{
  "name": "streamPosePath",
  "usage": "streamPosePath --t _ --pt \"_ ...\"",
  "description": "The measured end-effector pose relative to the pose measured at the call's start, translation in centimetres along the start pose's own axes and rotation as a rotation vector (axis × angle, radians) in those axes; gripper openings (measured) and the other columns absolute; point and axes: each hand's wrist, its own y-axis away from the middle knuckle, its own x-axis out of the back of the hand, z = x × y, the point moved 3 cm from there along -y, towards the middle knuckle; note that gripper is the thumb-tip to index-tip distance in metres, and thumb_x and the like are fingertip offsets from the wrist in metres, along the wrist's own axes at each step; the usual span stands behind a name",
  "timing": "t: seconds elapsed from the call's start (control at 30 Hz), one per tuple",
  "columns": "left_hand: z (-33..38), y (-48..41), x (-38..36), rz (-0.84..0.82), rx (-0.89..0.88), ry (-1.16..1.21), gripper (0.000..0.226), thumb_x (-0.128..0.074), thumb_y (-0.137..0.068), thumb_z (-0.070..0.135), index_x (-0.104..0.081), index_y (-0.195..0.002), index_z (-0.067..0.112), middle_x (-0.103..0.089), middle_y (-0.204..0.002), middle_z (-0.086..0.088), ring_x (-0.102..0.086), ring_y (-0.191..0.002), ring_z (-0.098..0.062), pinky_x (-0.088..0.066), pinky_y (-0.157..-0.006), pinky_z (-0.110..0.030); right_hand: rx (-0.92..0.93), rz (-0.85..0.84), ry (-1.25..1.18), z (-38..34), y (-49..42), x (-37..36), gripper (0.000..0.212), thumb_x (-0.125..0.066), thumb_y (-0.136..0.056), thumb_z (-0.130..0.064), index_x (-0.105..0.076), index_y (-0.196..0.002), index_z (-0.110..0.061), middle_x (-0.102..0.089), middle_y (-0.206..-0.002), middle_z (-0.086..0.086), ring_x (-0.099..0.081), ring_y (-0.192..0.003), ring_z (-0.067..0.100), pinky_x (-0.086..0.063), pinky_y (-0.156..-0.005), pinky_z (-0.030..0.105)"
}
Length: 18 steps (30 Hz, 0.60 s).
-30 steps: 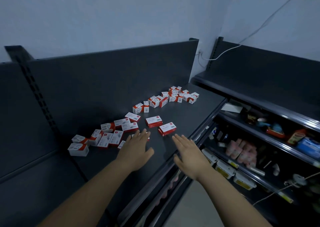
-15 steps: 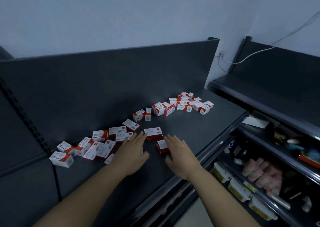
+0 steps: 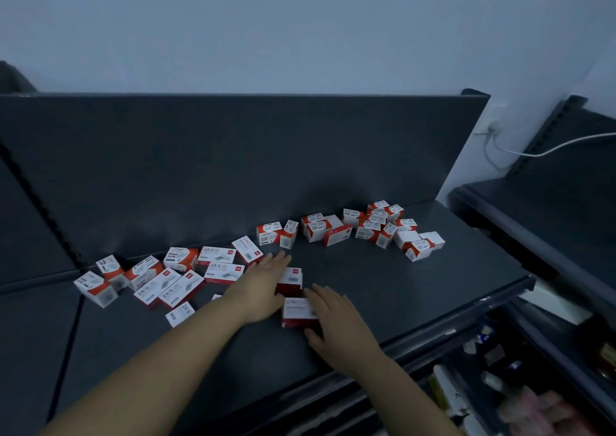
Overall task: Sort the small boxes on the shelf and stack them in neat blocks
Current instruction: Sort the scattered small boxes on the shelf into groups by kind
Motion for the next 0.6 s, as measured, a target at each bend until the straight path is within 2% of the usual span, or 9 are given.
streamPosePath --t 0.1,0.2,0.27,0.43,0.6 --pt "0.0 -0.6 -0.3 0.009 0.016 0.029 0.076 -0.053 -0.092 0.009 -0.011 -0.156 0.018 -0.008 -0.163 -0.001 -0.005 -0.150 -0.018 -0.009 -0.120 -0.029 0.075 0.016 -0.003 0.1 -0.5 0.4 0.066 -0.046 -0.098 -0.037 -0.017 -0.155 -0.023 -0.020 -0.162 -0.003 -0.017 -0.149 0.017 -0.004 -0.122 0.036" --pt "-0.1 -1.0 -0.5 0.048 0.032 0.006 0.064 -0.053 -0.095 0.012 -0.027 -0.152 0.018 -0.034 -0.155 -0.005 -0.029 -0.142 -0.022 -0.022 -0.114 -0.027 0.125 0.019 -0.007 0.1 -1.0 0.5 0.061 -0.046 -0.098 -0.036 -0.025 -0.153 -0.022 -0.031 -0.157 -0.002 -0.029 -0.143 0.018 -0.011 -0.123 0.039" --pt "-0.3 -1.2 -0.6 0.066 0.041 -0.011 0.058 -0.054 -0.095 0.016 -0.034 -0.149 0.021 -0.044 -0.146 -0.004 -0.038 -0.133 -0.021 -0.030 -0.110 -0.028 0.136 -0.003 -0.006 0.2 -1.3 0.5 0.057 -0.044 -0.099 -0.035 -0.027 -0.152 -0.022 -0.036 -0.153 -0.001 -0.035 -0.138 0.020 -0.013 -0.121 0.041" --pt "-0.8 -1.4 -0.8 0.087 0.069 -0.040 0.059 -0.060 -0.093 0.021 -0.037 -0.148 0.022 -0.050 -0.138 -0.003 -0.042 -0.128 -0.021 -0.035 -0.107 -0.030 0.162 -0.052 0.051 0.8 -2.0 0.8 0.055 -0.045 -0.100 -0.035 -0.026 -0.151 -0.027 -0.042 -0.143 -0.002 -0.037 -0.131 0.021 -0.017 -0.117 0.042" --pt "-1.8 0.3 -0.1 0.166 0.117 0.010 0.065 -0.065 -0.091 0.027 -0.036 -0.149 0.024 -0.049 -0.142 -0.001 -0.043 -0.130 -0.019 -0.034 -0.108 -0.029 0.162 -0.054 -0.064 1.0 -2.8 1.7 0.053 -0.050 -0.098 -0.034 -0.031 -0.147 -0.034 -0.044 -0.139 -0.009 -0.039 -0.127 0.015 -0.021 -0.113 0.038"
